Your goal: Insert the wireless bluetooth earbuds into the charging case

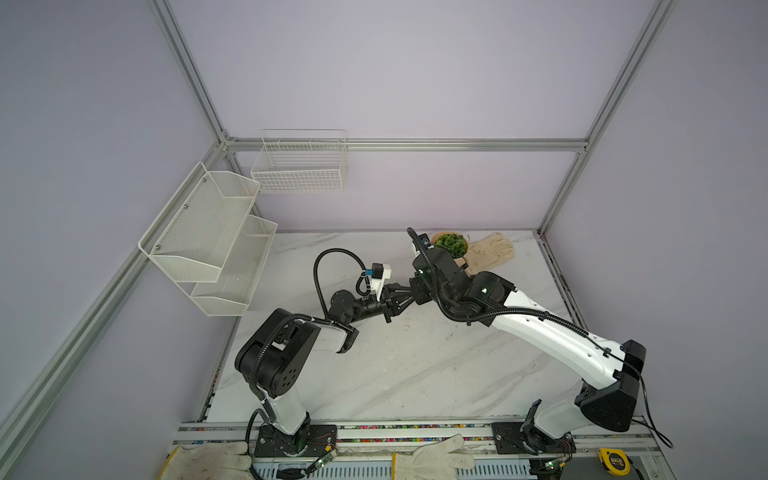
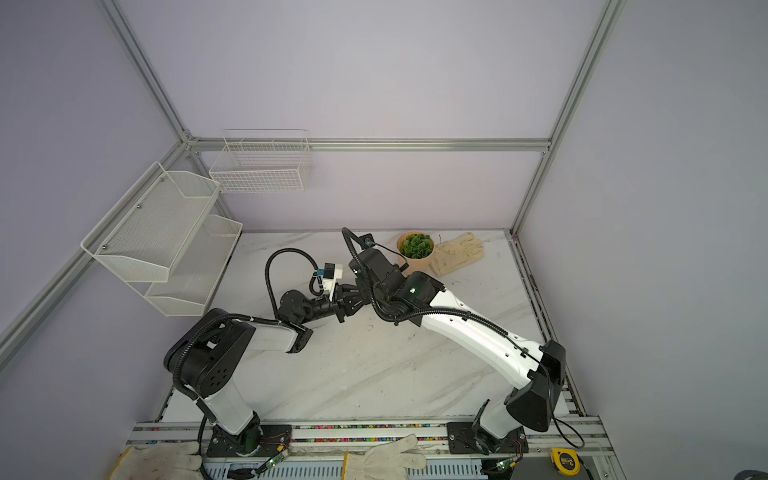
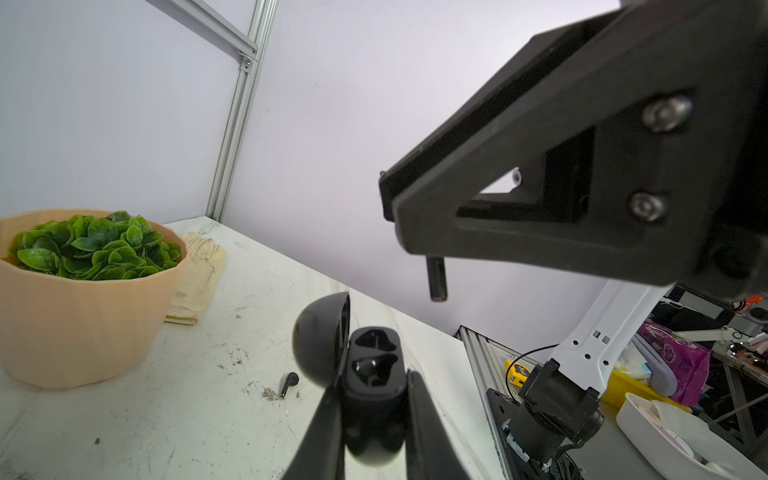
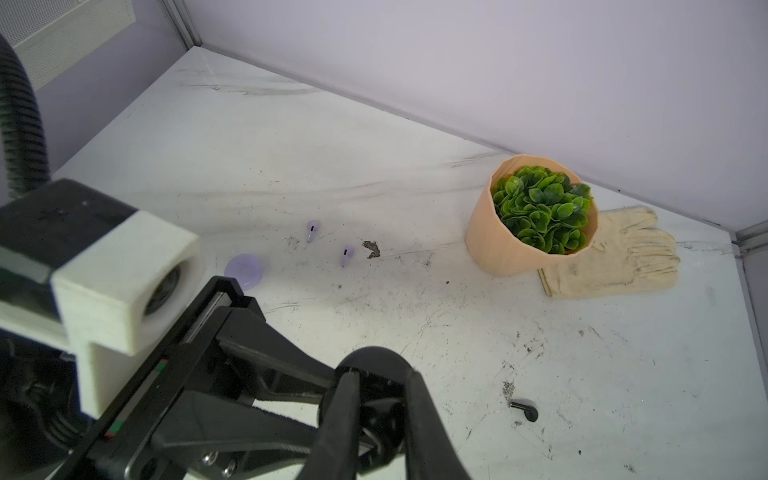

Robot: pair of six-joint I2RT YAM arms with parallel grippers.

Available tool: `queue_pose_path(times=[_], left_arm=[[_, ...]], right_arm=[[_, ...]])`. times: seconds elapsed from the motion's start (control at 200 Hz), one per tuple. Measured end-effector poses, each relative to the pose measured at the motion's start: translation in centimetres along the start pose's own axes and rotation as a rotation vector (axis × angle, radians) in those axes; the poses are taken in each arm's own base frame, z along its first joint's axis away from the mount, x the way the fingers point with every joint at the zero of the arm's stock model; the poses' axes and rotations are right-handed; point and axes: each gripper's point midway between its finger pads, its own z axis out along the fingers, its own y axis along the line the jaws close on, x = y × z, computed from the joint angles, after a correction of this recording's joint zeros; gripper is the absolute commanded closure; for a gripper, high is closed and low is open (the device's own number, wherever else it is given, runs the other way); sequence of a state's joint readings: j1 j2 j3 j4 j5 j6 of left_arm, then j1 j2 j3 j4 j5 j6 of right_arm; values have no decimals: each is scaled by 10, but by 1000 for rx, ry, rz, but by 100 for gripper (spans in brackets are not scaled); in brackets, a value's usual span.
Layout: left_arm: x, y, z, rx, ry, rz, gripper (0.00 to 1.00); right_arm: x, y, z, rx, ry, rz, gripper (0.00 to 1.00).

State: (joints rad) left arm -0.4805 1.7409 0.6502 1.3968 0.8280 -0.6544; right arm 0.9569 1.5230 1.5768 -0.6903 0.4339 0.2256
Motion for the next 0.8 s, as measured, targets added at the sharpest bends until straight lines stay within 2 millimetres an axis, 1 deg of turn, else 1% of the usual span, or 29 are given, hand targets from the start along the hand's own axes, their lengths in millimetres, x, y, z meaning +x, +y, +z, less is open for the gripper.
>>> queue_pose_path(times=[0.345, 0.6, 0.8], left_arm=[[0, -1, 0, 5, 2, 1, 100], [0, -1, 0, 6, 3, 1, 100], [0, -1, 0, 5, 2, 1, 100]], right_arm=[[8, 0, 8, 19, 2, -5, 82], [16, 4, 21, 30, 22, -18, 82], [17, 5, 23, 31, 25, -24, 82]])
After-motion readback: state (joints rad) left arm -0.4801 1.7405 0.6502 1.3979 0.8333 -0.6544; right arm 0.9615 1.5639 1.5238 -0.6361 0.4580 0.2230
